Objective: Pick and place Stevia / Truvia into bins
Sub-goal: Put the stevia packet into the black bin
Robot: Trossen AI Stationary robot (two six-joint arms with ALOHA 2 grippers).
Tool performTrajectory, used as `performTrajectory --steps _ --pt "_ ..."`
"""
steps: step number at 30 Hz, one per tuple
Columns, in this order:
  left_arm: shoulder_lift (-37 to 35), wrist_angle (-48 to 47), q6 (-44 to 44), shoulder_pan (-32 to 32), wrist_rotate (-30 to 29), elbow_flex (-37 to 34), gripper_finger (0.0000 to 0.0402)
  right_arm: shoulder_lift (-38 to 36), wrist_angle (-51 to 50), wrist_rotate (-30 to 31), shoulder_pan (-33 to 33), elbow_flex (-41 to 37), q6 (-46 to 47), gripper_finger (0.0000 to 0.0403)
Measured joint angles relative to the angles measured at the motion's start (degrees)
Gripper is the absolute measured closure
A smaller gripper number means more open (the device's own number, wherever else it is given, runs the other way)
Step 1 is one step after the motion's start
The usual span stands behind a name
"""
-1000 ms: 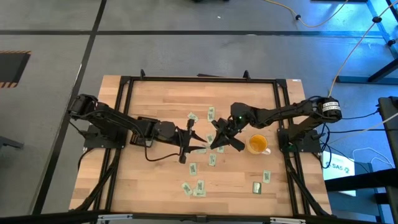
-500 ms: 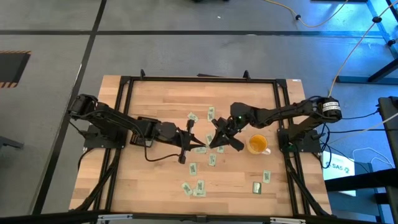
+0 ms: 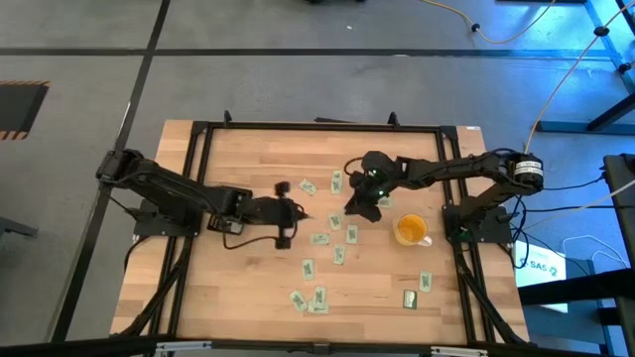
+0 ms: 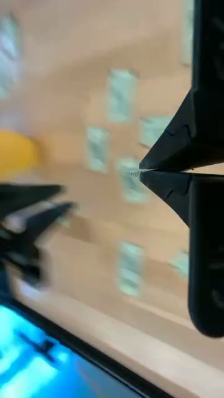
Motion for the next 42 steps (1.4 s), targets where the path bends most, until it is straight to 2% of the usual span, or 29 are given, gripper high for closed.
performTrajectory --steps 4,7,13,23,29,42 --pt "-5.3 -13.7 -7.4 -0.9 -5.3 0.0 0.0397 0.0 -4.9 7.7 -1.8 0.0 -2.3 0.0287" --pt "-8.5 -22.1 -13.4 -2.1 -8.3 0.0 0.0397 0.0 -6.7 10.4 -2.6 0.0 -2.7 0.0287" --pt "-12.3 -39.9 -27.9 -3.7 -14.3 0.0 0.0398 0.0 -7.1 11.0 -3.3 0.0 -2.7 0.0287" --pt "-10.9 -59.4 -44.7 -2.4 -13.8 0.0 0.0398 0.0 -7.0 11.1 -3.3 0.0 -3.8 0.0287" --pt "-8.1 -64.8 -50.2 -0.7 -13.0 0.0 0.0398 0.0 -7.0 11.1 -3.3 0.0 -3.8 0.0287" --pt "4.4 -64.7 -47.2 0.6 -6.9 0.1 0.0398 0.0 -7.0 11.1 -3.3 0.0 -4.0 0.0287"
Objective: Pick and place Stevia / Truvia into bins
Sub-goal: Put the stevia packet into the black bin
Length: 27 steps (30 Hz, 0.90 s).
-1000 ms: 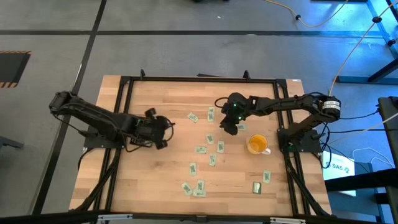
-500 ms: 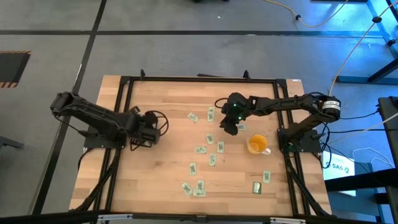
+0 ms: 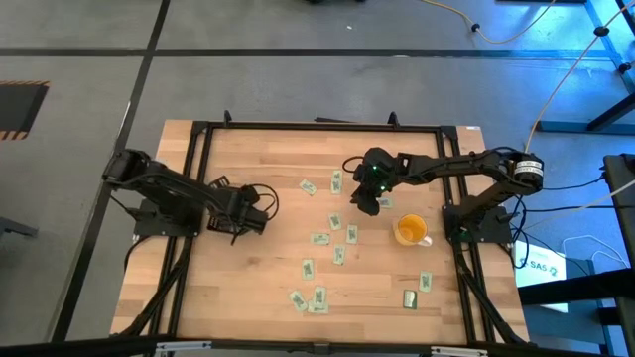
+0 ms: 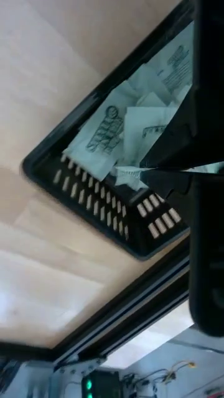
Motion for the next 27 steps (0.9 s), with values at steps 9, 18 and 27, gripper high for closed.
performTrajectory --steps 9,18,27 --pt "1.2 0.2 -1.2 0.0 4.6 0.0 0.0351 0.0 0.0 0.0 0.0 0.0 0.0 0.0287" --pt "1.2 0.1 0.3 -0.6 4.6 2.2 0.0309 0.0 -0.4 0.0 0.0 0.0 0.0 0.0287" --pt "1.1 3.5 3.4 -4.4 2.8 6.4 0.0311 0.0 -11.8 0.0 0.0 0.0 -2.4 0.0287"
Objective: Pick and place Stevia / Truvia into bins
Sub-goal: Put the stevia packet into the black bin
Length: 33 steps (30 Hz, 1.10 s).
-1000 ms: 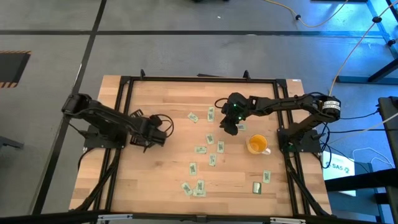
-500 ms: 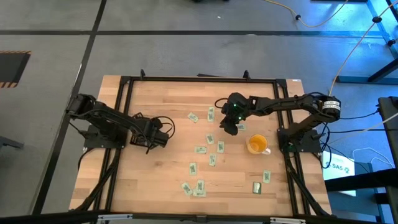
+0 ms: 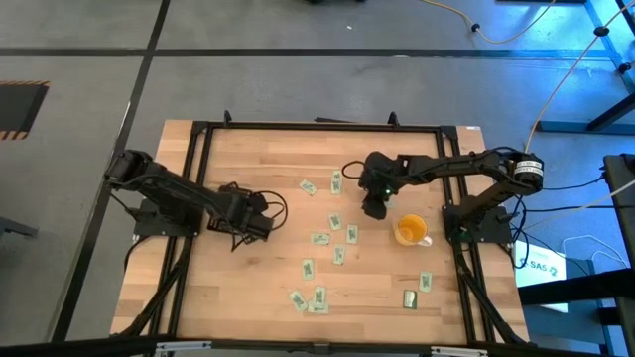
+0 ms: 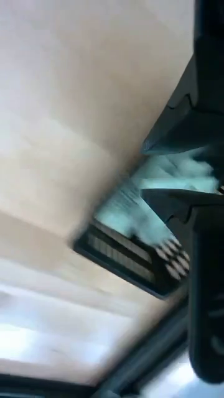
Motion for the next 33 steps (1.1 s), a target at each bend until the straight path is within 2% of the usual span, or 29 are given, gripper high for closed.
performTrajectory --steps 3,7,10,14,16,18,23,29,33 --pt "0.0 8.6 5.3 -1.1 -0.5 0.1 0.0314 0.0 -4.1 0.4 0.0 0.0 -1.9 0.0287" --pt "0.0 22.4 16.1 -1.7 2.5 0.1 0.0315 0.0 -6.4 4.1 0.0 0.0 -2.0 0.0287" --pt "0.0 31.0 25.4 -1.7 6.7 0.1 0.0316 0.0 -8.0 10.0 0.0 0.2 -2.3 0.0287" --pt "0.0 43.8 35.7 -1.1 11.7 -1.0 0.0316 0.0 -14.6 21.1 0.2 2.9 -3.8 0.0287" --pt "0.0 49.8 39.9 -0.6 14.9 -2.2 0.0317 0.0 -18.7 23.7 0.5 4.6 -4.6 0.0287" --pt "0.0 55.9 42.9 0.0 18.9 -3.7 0.0319 0.0 -20.9 23.9 0.9 5.9 -4.6 0.0287" --pt "0.0 70.5 45.4 1.7 25.7 -10.0 0.0327 0.0 -24.2 23.5 2.1 6.0 -2.7 0.0287" --pt "0.0 78.0 44.9 3.2 25.2 -14.0 0.0337 0.0 -25.1 23.5 3.5 5.8 -0.2 0.0287" --pt "0.0 79.2 44.9 3.4 23.4 -14.3 0.0338 0.0 -25.2 23.5 3.9 4.4 1.7 0.0287"
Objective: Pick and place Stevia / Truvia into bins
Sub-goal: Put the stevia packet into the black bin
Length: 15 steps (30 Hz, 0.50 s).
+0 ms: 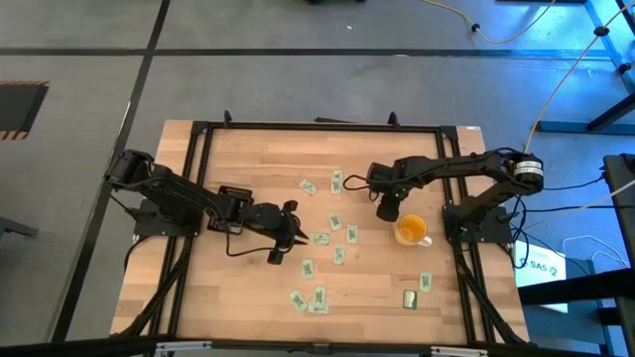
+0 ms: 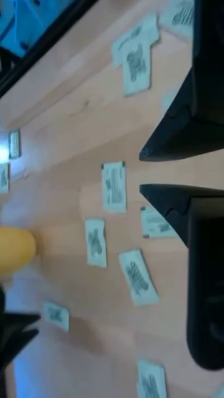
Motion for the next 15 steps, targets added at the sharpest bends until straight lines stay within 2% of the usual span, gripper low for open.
performTrajectory --steps 7,15 --pt "0.0 0.1 0.0 0.0 -7.2 0.0 0.0338 0.0 3.3 0.0 0.0 -3.7 1.1 0.0287" --pt "0.0 -0.1 -0.1 0.0 -8.1 0.0 0.0339 0.0 8.6 0.0 0.0 -7.0 1.1 0.0287"
